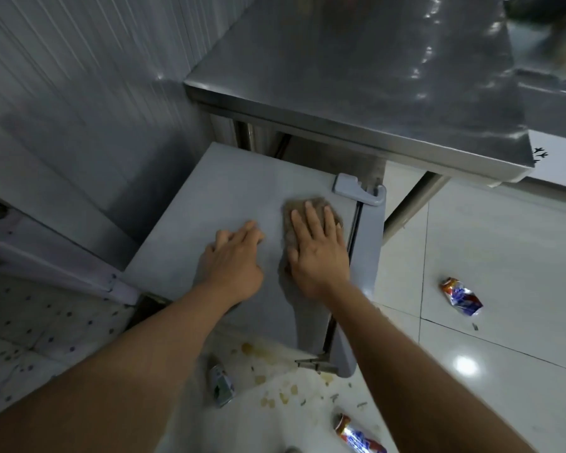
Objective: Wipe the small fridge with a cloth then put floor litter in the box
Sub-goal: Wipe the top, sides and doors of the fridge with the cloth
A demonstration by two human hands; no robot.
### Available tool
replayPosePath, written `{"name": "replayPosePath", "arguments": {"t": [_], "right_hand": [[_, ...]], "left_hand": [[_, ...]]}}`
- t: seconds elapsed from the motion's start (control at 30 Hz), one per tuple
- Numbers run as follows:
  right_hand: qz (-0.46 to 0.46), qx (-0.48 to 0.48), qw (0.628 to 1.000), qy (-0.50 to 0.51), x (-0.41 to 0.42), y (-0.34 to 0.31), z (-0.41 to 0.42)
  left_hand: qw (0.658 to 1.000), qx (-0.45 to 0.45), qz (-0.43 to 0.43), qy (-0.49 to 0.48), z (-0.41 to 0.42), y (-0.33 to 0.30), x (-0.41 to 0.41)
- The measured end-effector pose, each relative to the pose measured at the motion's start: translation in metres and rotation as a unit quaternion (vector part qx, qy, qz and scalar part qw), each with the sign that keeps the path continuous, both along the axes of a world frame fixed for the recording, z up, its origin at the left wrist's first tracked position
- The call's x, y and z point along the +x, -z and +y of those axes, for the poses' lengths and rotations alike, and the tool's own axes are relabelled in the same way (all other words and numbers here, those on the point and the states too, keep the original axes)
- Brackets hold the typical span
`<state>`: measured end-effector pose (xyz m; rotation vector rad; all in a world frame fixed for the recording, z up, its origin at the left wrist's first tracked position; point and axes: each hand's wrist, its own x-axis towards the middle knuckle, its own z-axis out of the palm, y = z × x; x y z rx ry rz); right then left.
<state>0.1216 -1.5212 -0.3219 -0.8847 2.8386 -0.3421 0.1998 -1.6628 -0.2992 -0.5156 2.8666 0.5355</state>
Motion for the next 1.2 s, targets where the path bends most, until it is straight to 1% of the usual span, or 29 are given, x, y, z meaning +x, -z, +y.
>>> {"name": "replayPosePath", "arguments": {"t": [0.1,0.17,0.27,0.37,0.43,0.53,0.63,0.7,0.77,0.87,1.0,1.1,1.2], "right_hand": [[0.011,-0.023,0.999,-0.033,0.057,0.002,0.011],[0.005,-0.017,0.999,-0.048,0.062,0.003,0.011],[-0.004,0.001,0.999,-0.042,0.019,0.004,-0.01],[-0.02,0.019,0.999,0.026,-0.031,0.0,-0.046],[-0.025,0.031,0.998,0.051,-0.039,-0.002,-0.059],[-0.002,0.015,0.997,0.071,0.0,0.002,-0.048],[0.031,0.026,0.996,0.076,0.048,0.001,-0.034],[0.029,0.037,0.997,0.068,0.035,0.003,-0.036],[0.025,0.039,0.996,0.071,0.0,0.005,-0.045],[0.037,0.055,0.992,0.103,-0.059,0.009,-0.061],[0.039,0.068,0.989,0.126,-0.113,0.006,-0.075],[0.038,0.064,0.988,0.133,-0.12,0.002,-0.078],[0.05,0.026,0.994,0.091,-0.088,0.006,-0.071]], "left_hand": [[1.0,0.017,0.017,0.007,-0.009,-0.006,-0.011],[0.999,0.03,0.017,0.012,-0.015,-0.007,-0.019],[0.998,0.042,0.035,0.019,-0.023,-0.006,-0.027],[0.997,0.04,0.041,0.048,-0.035,-0.007,-0.029],[0.996,0.031,0.037,0.071,-0.042,-0.01,-0.034],[0.995,0.014,0.027,0.091,-0.051,-0.013,-0.049],[0.995,0.038,0.029,0.09,-0.06,-0.011,-0.068],[0.993,0.048,0.033,0.098,-0.062,-0.005,-0.082],[0.993,0.052,0.035,0.095,-0.062,0.002,-0.094],[0.994,0.055,0.04,0.081,-0.061,0.015,-0.101],[0.993,0.057,0.045,0.091,-0.066,0.023,-0.1],[0.993,0.061,0.044,0.093,-0.065,0.02,-0.099],[0.993,0.075,0.041,0.075,-0.061,0.013,-0.1]]}}
